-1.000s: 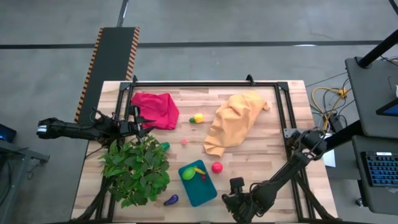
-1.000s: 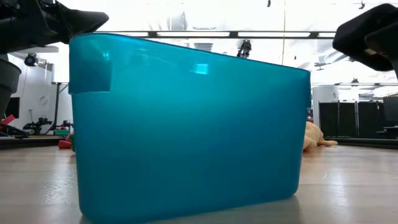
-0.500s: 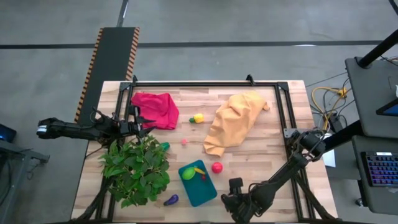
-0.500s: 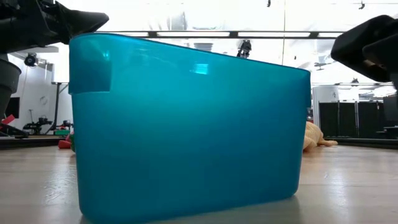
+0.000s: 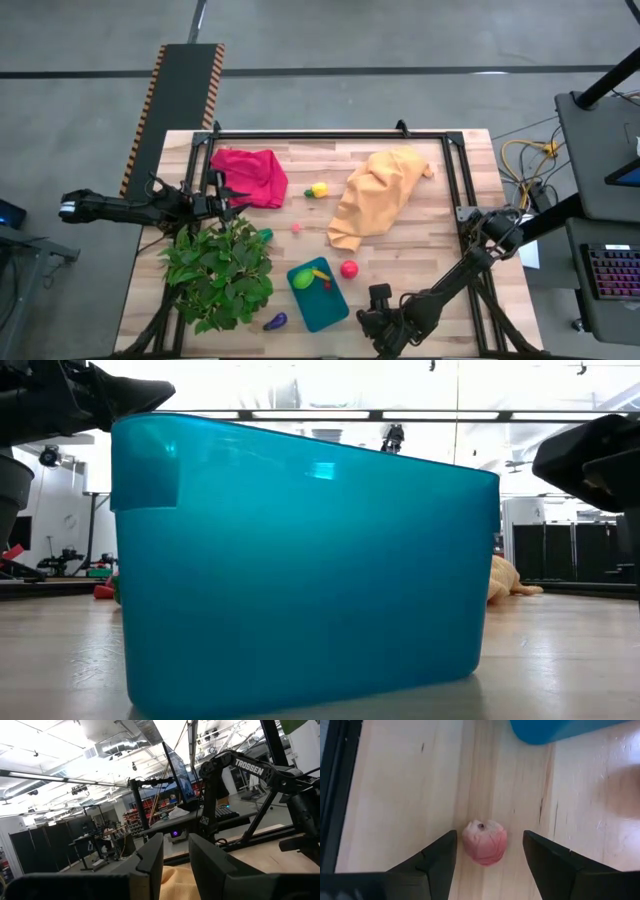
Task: Pick and placing Produce into tupperware
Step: Put the bottom peach into the bin
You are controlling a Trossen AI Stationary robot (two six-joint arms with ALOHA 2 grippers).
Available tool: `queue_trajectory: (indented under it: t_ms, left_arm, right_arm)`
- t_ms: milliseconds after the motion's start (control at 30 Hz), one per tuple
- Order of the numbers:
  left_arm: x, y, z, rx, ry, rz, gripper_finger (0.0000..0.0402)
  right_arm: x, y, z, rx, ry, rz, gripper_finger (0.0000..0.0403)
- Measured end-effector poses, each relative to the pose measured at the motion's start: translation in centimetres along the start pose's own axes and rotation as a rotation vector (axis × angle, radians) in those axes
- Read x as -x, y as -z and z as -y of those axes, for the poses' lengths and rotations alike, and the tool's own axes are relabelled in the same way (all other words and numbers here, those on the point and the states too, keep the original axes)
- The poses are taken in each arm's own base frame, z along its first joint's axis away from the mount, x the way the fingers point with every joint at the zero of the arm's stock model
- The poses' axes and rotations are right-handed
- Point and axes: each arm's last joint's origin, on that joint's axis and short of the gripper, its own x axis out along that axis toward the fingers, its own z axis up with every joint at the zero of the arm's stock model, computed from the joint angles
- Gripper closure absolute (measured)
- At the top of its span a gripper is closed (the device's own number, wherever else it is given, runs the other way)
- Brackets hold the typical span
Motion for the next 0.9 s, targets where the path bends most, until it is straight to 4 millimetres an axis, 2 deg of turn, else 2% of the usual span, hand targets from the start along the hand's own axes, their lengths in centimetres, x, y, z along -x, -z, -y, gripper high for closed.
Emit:
queue_trajectory:
  t_ms: [667,900]
  left_arm:
    - [0.0,0.01,0.0,0.001,0.0,0.0,0.0323]
    - [0.0,0.0,0.0,0.001,0.0,0.0,0.0323]
  right_arm:
    - [-0.02,0.11,-0.07,0.001,-0.026,-0.021,0.0285]
    - [-0.01,0.1,-0.07,0.001,-0.027,-0.02,0.0308]
